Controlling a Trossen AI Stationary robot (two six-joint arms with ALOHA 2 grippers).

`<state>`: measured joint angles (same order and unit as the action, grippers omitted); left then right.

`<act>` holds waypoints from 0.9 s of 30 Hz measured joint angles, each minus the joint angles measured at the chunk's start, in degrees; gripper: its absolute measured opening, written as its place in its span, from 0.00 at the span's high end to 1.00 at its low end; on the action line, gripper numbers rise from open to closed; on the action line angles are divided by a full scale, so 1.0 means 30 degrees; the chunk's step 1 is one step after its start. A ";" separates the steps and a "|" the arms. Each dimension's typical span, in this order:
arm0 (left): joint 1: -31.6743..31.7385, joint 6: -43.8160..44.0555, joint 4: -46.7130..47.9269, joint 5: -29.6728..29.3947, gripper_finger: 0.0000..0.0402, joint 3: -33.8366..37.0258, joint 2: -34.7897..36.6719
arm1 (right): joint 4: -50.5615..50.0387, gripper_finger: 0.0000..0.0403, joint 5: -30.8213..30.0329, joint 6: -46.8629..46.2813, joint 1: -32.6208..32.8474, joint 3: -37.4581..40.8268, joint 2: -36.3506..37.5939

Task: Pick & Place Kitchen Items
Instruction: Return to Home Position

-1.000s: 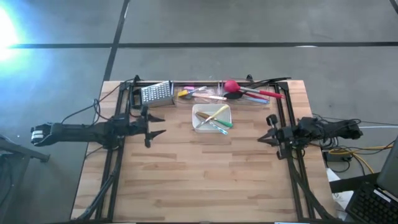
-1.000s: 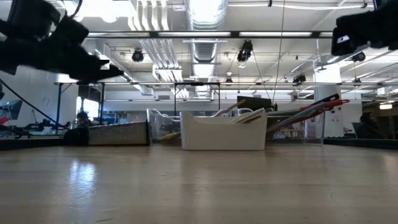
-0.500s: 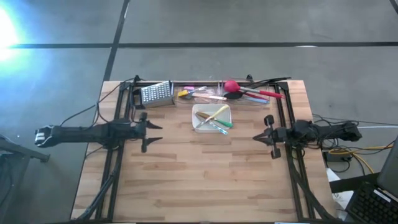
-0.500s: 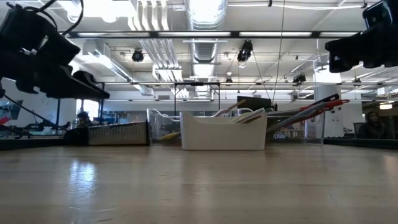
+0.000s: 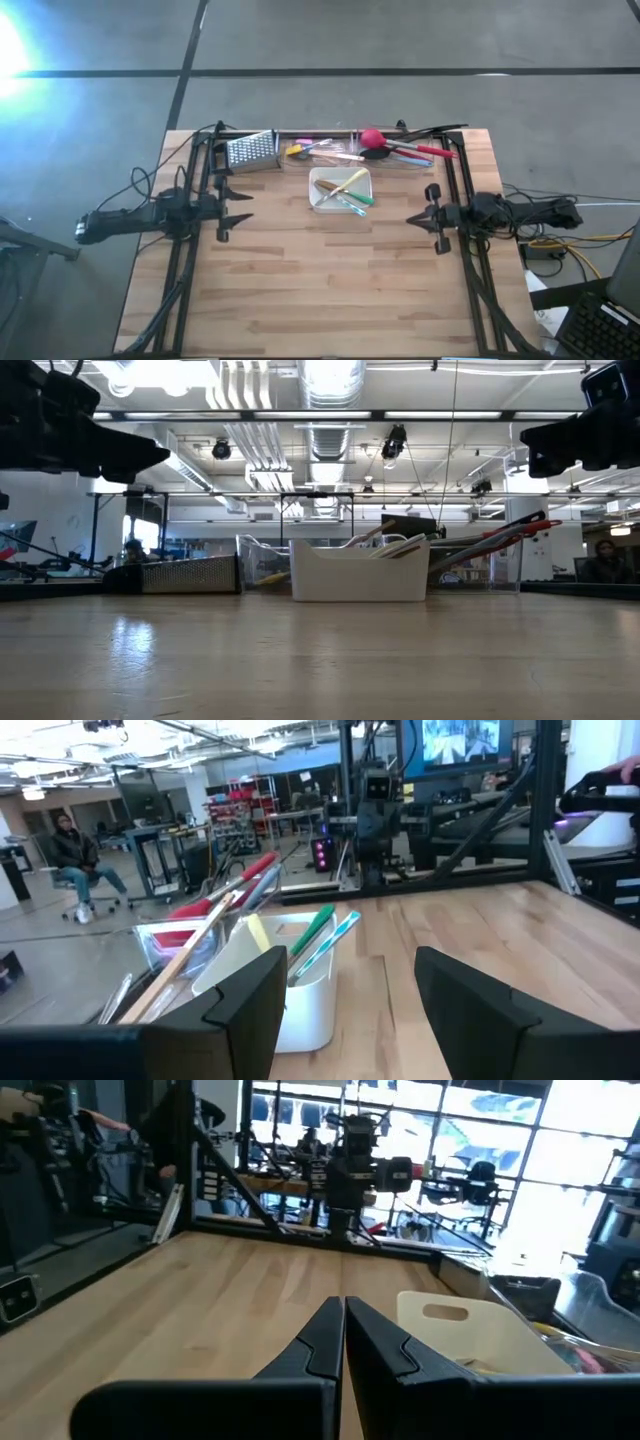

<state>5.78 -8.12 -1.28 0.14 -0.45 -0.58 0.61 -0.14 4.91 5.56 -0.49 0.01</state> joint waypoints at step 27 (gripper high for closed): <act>-0.0109 0.0000 0.0029 -0.0007 0.43 0.0029 0.0166 | -0.0002 0.98 0.0000 0.0009 -0.2164 0.0000 -0.0044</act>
<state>5.45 -8.12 -1.19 0.12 -0.36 -0.08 0.60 -0.14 4.93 -0.93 -0.49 -0.12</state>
